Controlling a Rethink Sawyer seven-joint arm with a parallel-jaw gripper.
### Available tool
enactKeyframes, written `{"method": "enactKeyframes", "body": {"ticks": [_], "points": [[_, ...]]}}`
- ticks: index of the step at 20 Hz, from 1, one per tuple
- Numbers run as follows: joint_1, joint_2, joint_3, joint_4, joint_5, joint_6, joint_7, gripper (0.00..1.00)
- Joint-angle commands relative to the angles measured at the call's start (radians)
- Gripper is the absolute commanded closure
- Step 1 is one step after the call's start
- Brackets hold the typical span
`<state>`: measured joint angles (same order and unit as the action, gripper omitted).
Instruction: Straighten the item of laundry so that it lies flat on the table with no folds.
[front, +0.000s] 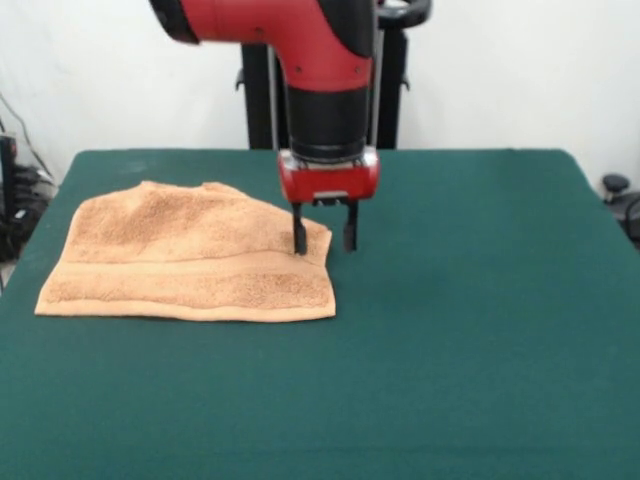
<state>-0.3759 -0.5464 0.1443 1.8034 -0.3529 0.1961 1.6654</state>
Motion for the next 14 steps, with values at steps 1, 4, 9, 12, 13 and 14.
{"method": "enactKeyframes", "body": {"ticks": [1, 4, 9, 12, 13, 14], "points": [[0.134, 0.189, -0.088, -0.096, -0.077, -0.079, 0.114, 0.00], [0.180, 0.206, -0.157, -0.084, -0.075, -0.149, 0.155, 0.00], [0.142, 0.122, -0.132, 0.000, -0.071, -0.112, 0.114, 0.00], [0.105, 0.033, -0.078, 0.059, -0.055, -0.038, 0.082, 0.00], [0.093, 0.005, -0.060, 0.080, -0.049, -0.017, 0.075, 0.00], [0.082, -0.019, -0.042, 0.097, -0.040, 0.002, 0.069, 0.00]]}}
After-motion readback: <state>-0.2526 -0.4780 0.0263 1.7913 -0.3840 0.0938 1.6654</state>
